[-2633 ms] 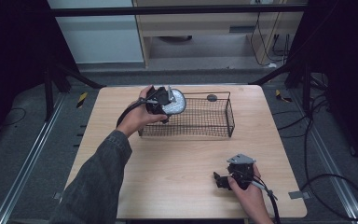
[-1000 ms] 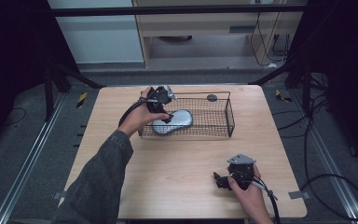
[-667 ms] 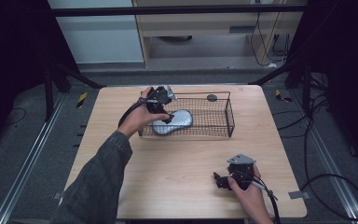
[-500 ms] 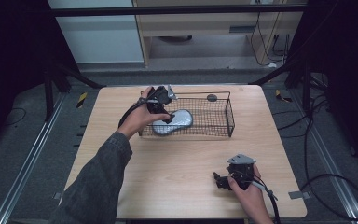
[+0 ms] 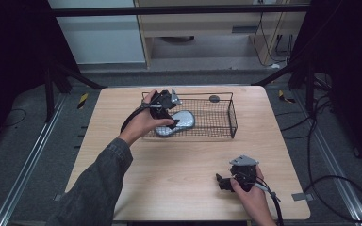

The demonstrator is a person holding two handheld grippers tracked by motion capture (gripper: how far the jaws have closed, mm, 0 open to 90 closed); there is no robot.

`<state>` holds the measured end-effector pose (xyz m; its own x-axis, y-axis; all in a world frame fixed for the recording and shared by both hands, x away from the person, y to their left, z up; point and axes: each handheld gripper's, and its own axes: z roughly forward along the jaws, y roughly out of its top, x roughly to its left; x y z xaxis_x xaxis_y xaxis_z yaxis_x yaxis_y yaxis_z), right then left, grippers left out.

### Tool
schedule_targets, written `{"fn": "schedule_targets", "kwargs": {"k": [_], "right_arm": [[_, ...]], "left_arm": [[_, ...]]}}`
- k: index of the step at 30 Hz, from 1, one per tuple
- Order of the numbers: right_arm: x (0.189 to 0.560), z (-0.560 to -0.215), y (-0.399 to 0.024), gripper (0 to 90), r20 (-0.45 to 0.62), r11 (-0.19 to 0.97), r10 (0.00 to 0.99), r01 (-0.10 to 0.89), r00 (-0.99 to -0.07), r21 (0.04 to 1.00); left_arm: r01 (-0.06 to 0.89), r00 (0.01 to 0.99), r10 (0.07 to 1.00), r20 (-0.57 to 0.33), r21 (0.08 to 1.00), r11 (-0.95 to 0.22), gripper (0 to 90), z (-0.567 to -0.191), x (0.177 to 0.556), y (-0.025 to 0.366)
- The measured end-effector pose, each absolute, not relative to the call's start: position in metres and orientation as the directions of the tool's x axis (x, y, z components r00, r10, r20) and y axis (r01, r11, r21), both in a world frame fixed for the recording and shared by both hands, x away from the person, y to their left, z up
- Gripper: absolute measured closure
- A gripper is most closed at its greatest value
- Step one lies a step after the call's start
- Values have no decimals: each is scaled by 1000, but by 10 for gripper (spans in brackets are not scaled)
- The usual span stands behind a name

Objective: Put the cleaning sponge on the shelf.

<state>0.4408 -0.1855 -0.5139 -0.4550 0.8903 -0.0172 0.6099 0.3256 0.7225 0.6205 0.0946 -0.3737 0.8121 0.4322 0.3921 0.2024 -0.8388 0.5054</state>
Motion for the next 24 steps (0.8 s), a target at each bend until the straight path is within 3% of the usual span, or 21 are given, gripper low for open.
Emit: {"fn": "schedule_targets", "kwargs": {"k": [24], "right_arm": [[441, -514, -185, 4, -15, 323, 891, 611, -453, 723]], "left_arm": [[199, 816, 451, 362, 556, -807, 36, -370, 573, 87]]}}
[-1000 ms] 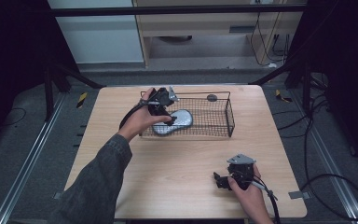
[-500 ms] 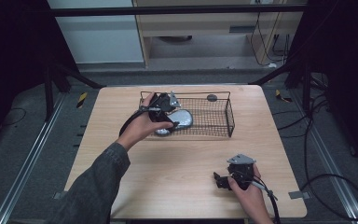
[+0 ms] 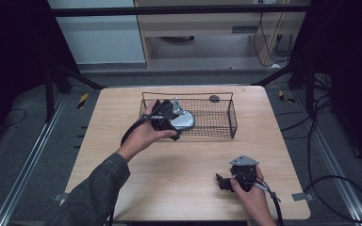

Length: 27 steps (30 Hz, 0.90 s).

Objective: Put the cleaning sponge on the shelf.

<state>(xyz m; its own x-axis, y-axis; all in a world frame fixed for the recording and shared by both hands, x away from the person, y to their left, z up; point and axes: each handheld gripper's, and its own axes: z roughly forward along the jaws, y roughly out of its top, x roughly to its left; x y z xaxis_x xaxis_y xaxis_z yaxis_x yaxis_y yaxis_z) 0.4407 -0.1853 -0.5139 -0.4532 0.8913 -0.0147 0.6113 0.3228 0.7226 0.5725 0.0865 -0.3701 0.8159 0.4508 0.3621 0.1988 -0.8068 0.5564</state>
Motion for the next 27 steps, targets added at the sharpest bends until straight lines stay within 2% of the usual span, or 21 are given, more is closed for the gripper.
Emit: {"fn": "schedule_targets", "kwargs": {"k": [27], "right_arm": [[440, -514, -185, 4, -7, 314, 894, 615, -449, 724]], "left_arm": [[262, 797, 515, 315, 588, -765, 34, -375, 531, 103]]}}
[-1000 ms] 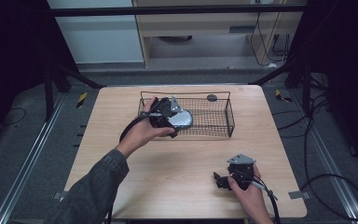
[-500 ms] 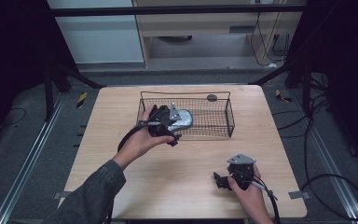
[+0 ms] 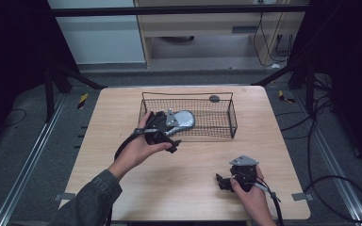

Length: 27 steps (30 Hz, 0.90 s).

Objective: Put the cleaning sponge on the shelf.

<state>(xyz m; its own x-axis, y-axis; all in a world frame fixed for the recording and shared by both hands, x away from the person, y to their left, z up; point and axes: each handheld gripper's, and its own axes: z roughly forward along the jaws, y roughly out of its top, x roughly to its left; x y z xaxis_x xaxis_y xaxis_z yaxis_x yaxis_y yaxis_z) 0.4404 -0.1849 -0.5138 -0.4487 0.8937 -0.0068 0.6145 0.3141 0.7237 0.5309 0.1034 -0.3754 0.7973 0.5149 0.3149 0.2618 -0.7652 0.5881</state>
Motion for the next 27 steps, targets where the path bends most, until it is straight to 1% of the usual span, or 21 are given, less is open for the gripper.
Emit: {"fn": "schedule_targets", "kwargs": {"k": [17, 27], "right_arm": [[440, -514, -185, 4, -8, 315, 894, 615, -449, 723], [440, -514, -185, 4, -9, 316, 893, 614, -449, 723]], "left_arm": [[326, 756, 586, 292, 608, -724, 34, -386, 515, 146], [377, 738, 613, 283, 581, -722, 50, -403, 512, 172]]}}
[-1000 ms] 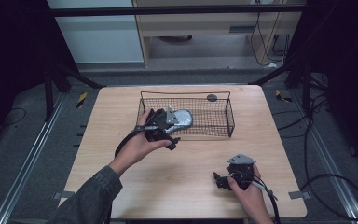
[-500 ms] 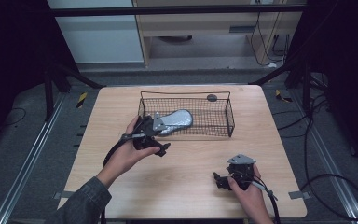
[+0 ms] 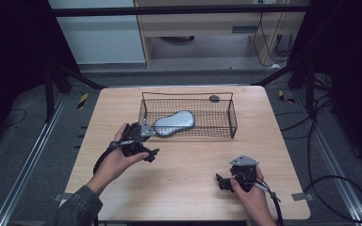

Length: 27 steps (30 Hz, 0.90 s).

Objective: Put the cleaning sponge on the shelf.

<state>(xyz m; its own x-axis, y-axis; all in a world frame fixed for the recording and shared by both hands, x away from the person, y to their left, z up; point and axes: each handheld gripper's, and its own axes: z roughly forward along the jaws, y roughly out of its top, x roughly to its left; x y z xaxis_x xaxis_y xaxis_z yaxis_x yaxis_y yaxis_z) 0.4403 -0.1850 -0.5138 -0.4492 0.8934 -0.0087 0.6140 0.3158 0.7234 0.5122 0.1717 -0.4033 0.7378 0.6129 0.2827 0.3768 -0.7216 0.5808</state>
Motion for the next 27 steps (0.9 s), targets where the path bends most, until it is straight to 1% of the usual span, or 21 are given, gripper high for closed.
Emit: {"fn": "schedule_targets", "kwargs": {"k": [6, 10, 17, 27], "right_arm": [[440, -514, -185, 4, -8, 315, 894, 614, -449, 723], [440, -514, -185, 4, -8, 315, 894, 615, -449, 723], [440, -514, -185, 4, -9, 316, 893, 614, -449, 723], [440, -514, -185, 4, -6, 313, 894, 615, -448, 724]], "left_arm": [[410, 719, 642, 265, 584, -701, 49, -413, 514, 184], [433, 702, 657, 275, 568, -700, 46, -423, 517, 196], [489, 672, 700, 242, 565, -664, 43, -439, 522, 219], [562, 636, 752, 176, 563, -606, 38, -473, 529, 251]]}}
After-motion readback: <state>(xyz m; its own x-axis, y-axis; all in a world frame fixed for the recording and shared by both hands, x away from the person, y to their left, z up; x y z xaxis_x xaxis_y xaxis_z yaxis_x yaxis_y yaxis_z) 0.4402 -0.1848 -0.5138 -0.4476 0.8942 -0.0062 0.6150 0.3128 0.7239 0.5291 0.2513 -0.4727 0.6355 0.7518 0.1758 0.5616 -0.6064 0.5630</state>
